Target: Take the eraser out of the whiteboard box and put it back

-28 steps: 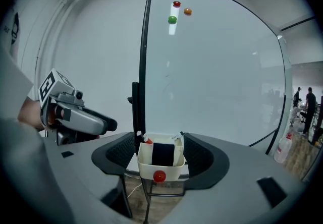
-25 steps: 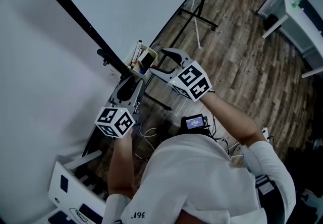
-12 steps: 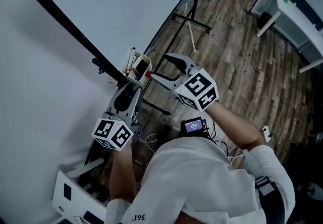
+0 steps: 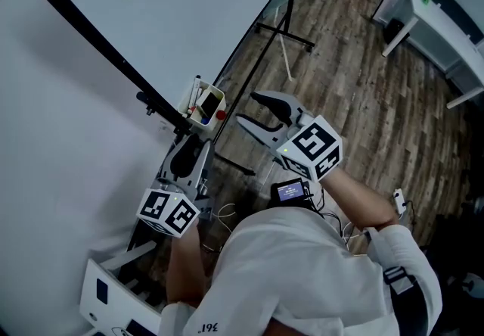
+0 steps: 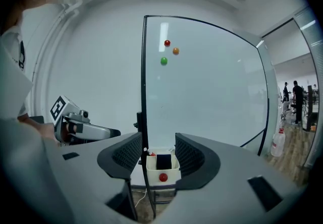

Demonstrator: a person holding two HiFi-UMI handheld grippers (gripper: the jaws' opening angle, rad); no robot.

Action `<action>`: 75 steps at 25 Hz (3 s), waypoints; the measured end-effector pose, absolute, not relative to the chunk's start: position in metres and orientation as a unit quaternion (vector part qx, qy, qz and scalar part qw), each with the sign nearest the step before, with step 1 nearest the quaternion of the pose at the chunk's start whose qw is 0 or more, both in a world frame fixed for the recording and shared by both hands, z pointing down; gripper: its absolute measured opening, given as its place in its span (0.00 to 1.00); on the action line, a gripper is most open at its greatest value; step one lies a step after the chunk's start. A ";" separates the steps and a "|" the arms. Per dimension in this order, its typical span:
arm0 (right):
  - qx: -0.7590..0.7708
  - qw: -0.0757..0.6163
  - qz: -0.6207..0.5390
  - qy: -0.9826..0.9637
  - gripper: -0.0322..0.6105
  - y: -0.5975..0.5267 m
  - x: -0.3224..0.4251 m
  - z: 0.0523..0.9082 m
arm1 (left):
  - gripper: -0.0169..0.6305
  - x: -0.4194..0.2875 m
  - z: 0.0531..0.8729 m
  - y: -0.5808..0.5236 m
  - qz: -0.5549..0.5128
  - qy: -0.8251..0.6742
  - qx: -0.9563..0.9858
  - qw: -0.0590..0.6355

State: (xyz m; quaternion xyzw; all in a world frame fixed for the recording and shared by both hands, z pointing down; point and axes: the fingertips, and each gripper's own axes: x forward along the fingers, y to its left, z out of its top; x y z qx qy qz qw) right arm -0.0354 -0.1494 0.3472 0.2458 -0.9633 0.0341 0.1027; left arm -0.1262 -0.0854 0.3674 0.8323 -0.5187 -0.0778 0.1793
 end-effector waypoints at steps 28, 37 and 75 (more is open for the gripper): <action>0.283 0.097 0.083 -0.951 0.17 -0.116 0.017 0.364 | 0.28 -0.120 0.381 -0.053 -0.082 -0.521 0.823 0.210; 0.287 0.112 0.103 -0.946 0.16 -0.104 0.023 0.384 | 0.28 -0.116 0.398 -0.041 -0.075 -0.520 0.818 0.234; 0.295 0.143 0.115 -0.938 0.09 -0.088 0.030 0.413 | 0.27 -0.089 0.427 -0.021 -0.054 -0.478 0.836 0.263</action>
